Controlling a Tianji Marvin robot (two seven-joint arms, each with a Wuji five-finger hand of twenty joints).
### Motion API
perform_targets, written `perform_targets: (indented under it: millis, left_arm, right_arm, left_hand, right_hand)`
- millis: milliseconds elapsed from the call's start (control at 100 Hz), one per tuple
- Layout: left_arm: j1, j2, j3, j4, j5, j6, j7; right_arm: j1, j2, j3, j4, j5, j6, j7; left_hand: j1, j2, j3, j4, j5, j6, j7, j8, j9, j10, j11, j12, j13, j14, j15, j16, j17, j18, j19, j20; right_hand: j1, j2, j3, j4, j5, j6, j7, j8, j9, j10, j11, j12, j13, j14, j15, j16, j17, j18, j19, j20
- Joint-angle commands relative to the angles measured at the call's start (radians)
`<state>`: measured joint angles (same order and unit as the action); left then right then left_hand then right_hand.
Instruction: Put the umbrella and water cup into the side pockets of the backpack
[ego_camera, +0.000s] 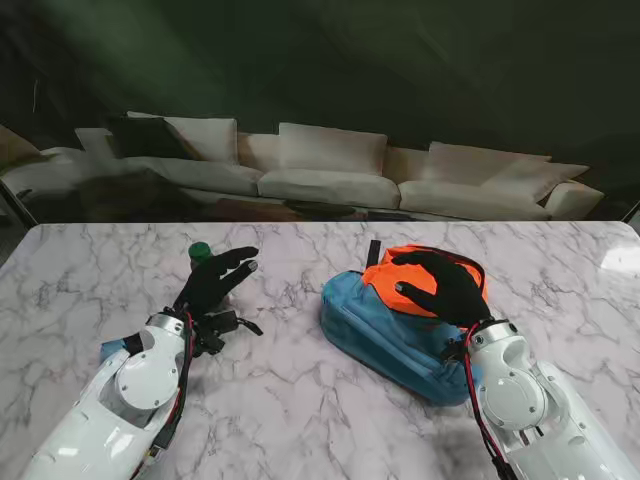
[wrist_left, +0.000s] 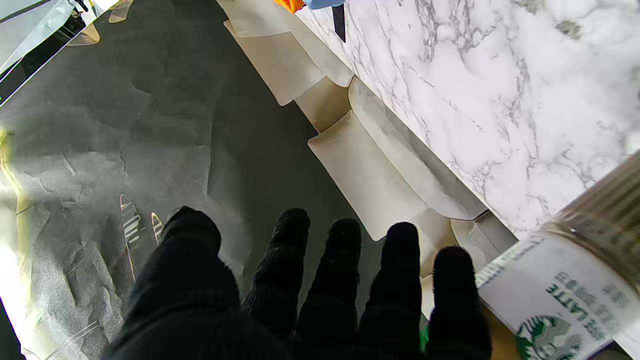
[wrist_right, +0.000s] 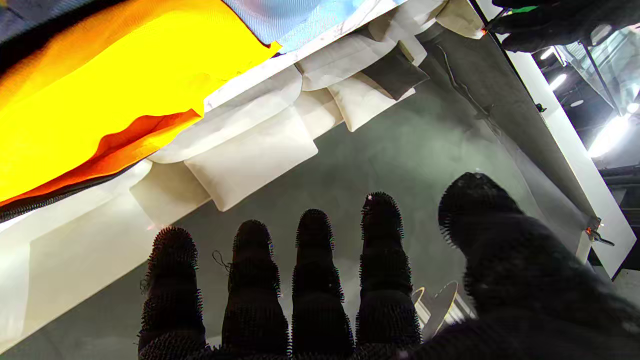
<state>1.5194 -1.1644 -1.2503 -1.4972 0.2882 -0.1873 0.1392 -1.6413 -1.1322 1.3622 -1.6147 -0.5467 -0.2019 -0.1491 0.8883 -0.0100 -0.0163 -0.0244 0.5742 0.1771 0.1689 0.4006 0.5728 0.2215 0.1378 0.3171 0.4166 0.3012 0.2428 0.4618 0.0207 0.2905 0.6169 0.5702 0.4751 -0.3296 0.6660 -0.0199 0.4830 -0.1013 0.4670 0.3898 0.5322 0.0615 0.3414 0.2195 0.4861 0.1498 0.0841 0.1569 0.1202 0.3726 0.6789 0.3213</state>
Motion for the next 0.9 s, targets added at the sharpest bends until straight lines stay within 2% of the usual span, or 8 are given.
perform_targets:
  millis: [0, 890]
  left_arm:
    - [-0.001, -0.003, 0.001, 0.001, -0.003, 0.0, -0.012]
    - [-0.006, 0.0, 0.011, 0.007, -0.006, -0.023, -0.027]
  right_arm:
    - [-0.003, -0.001, 0.0, 0.002, -0.003, 0.001, 0.0]
    - [-0.018, -0.003, 0.016, -0.01, -0.016, -0.016, -0.019]
  left_hand:
    - [0.013, 0.039, -0.015, 0.012, -0.019, 0.002, -0.004, 0.005, 0.014, -0.014, -0.004, 0.007, 0.013, -0.015, 0.011, 0.01, -0.009, 0.011, 0.007, 0.016]
    - [0.011, 0.039, -0.015, 0.012, -0.018, 0.002, -0.004, 0.005, 0.016, -0.012, -0.006, 0.007, 0.013, -0.013, 0.01, 0.009, -0.009, 0.012, 0.005, 0.016]
  right_hand:
    - [-0.026, 0.032, -0.024, -0.013, -0.016, -0.022, -0.023, 0.0, 0.002, -0.004, 0.0, 0.003, 0.004, -0.02, 0.013, 0.028, -0.011, -0.033, 0.001, -0.005]
    - [-0.03, 0.029, -0.029, -0.013, -0.023, -0.019, -0.027, -0.001, -0.003, -0.001, 0.0, 0.002, 0.003, -0.018, 0.013, 0.028, -0.01, -0.031, 0.0, -0.003]
